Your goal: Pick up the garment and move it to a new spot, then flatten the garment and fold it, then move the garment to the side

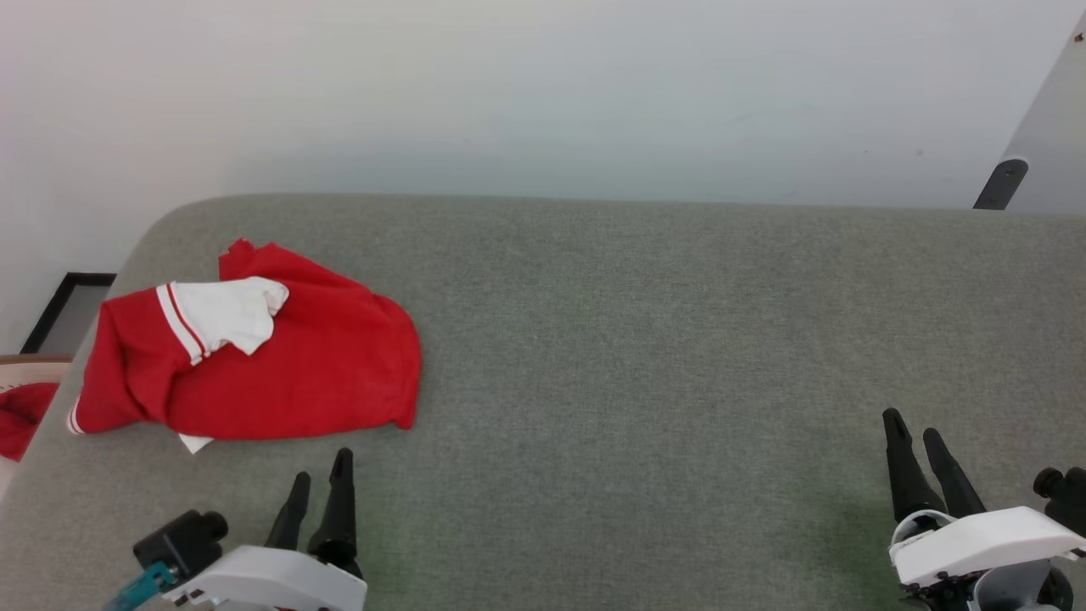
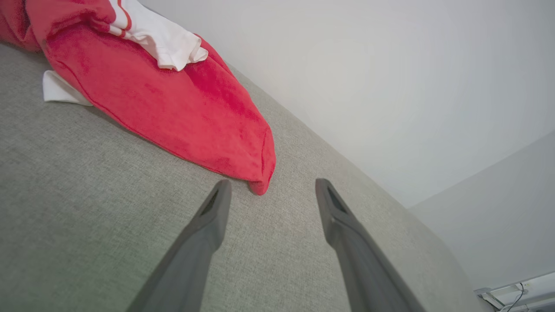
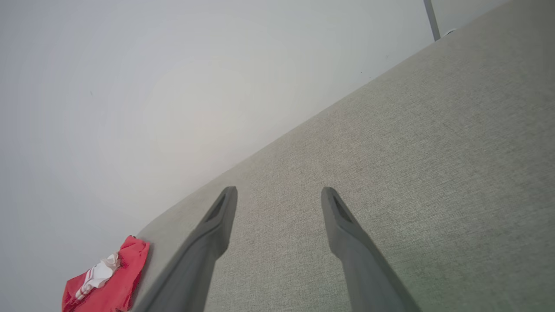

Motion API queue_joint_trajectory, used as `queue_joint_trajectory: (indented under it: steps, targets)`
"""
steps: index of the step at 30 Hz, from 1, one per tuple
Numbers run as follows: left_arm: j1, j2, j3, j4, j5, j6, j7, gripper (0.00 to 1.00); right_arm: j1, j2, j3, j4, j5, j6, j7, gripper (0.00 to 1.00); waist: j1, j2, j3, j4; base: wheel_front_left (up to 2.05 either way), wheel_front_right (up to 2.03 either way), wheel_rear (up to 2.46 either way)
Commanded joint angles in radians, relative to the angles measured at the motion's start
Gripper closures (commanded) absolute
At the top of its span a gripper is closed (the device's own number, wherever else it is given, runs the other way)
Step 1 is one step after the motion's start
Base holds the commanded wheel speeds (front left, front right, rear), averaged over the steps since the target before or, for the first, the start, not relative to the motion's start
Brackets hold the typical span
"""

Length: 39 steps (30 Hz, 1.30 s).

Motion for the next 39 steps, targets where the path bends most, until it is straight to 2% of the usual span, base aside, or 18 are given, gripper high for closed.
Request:
queue_joint_trajectory:
  steps: [1, 27, 39]
  targets:
    - [-0.009, 0.009, -0.003, -0.014, 0.024, 0.002, -0.005, 0.0, -0.023, -0.002, -0.002, -0.014, -0.026, 0.001, -0.008, 0.0, -0.0001, 0.0, 0.0, 0.0, 0.0, 0.0, 0.0]
    - [-0.002, 0.036, -0.082, -0.038, 0.326, 0.066, -0.08, 0.0, -0.01, 0.01, -0.022, -0.028, -0.444, 0.001, -0.083, 0.0, -0.0001, 0.0, 0.007, 0.013, 0.0, 0.0, 0.0]
    - [-0.015, 0.041, -0.106, -0.049, 0.437, 0.087, -0.109, 0.0, -0.025, 0.027, -0.044, -0.006, -0.57, 0.001, -0.112, 0.0, -0.0001, 0.0, 0.019, 0.021, 0.0, 0.0, 0.0]
